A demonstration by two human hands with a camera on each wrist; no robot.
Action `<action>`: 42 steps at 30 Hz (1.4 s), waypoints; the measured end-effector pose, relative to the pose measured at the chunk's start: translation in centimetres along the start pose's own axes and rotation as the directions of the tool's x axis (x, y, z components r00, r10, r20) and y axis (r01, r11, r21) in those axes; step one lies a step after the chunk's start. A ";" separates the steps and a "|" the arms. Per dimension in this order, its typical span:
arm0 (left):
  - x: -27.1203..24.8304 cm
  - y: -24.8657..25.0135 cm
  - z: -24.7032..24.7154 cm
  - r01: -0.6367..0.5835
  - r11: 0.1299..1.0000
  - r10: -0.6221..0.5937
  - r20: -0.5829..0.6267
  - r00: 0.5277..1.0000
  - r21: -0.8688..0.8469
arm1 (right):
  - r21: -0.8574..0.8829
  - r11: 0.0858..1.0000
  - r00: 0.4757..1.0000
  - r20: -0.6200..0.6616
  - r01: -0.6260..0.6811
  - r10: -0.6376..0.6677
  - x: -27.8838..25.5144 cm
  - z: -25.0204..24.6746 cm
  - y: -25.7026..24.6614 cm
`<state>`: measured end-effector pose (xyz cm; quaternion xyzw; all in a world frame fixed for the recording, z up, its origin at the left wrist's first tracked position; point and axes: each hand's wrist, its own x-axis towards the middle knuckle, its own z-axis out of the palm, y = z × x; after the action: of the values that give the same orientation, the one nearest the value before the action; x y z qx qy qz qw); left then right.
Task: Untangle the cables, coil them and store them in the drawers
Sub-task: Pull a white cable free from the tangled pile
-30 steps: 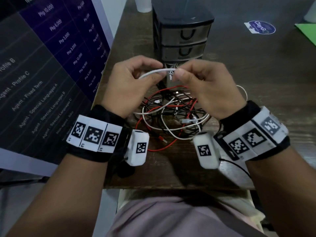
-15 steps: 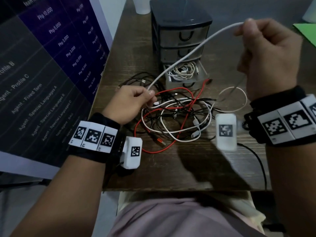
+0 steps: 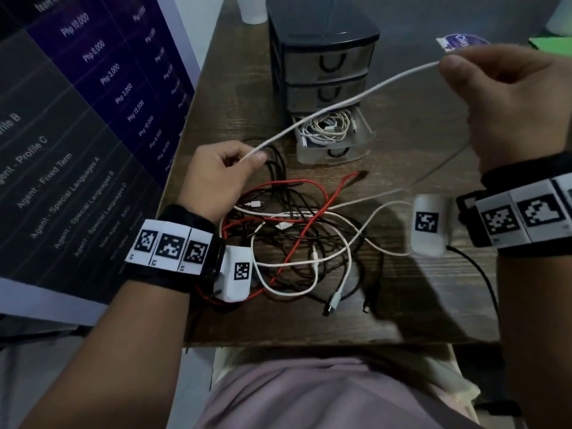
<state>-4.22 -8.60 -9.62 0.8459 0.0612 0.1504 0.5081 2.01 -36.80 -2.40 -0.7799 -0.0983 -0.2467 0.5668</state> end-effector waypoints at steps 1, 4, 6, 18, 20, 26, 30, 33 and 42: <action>0.0 -0.2 0.0 0.024 1.000 -0.024 0.010 1.000 0.011 | -0.017 1.000 1.000 -0.003 0.009 -0.009 0.1 -0.1 0.2; -0.1 0.2 0.0 0.061 0.998 -0.061 0.030 0.998 -0.009 | -0.141 0.990 0.999 0.032 0.013 -0.009 0.4 -0.1 0.6; -0.1 1.2 0.2 0.042 0.998 -0.040 0.039 0.998 -0.040 | -0.244 0.970 0.997 0.072 0.001 0.017 0.5 0.2 0.5; -0.2 2.8 1.8 -0.043 0.998 0.034 0.213 0.977 0.042 | -0.385 0.876 0.955 0.177 0.290 -0.239 -2.0 2.8 -3.4; -0.2 3.0 2.2 -0.045 0.998 0.037 0.200 0.979 0.032 | -0.224 0.844 0.872 0.156 0.488 -0.463 -2.5 3.3 -3.7; -0.3 4.7 3.1 -0.190 0.976 0.209 0.223 0.952 -0.101 | 0.110 0.911 0.763 0.511 0.398 -0.396 -4.6 6.9 -3.5; -0.5 4.6 2.4 -0.212 0.965 0.237 0.174 0.956 -0.154 | -0.125 0.949 0.717 0.686 0.290 -0.129 -4.4 7.0 -3.3; -0.9 3.9 2.2 -0.238 0.964 0.253 0.134 0.958 -0.117 | -0.320 0.901 0.667 0.743 0.293 0.046 -3.4 6.5 -3.1; -0.9 2.4 2.6 -0.012 0.920 -0.156 0.396 0.905 0.391 | -0.350 0.908 0.860 0.510 0.228 -0.019 -0.6 4.1 -3.1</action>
<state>-4.35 -12.11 -8.86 0.9383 0.0107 -0.0690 0.3387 1.31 -31.86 -1.08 -0.9073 -0.2389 -0.0898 0.3342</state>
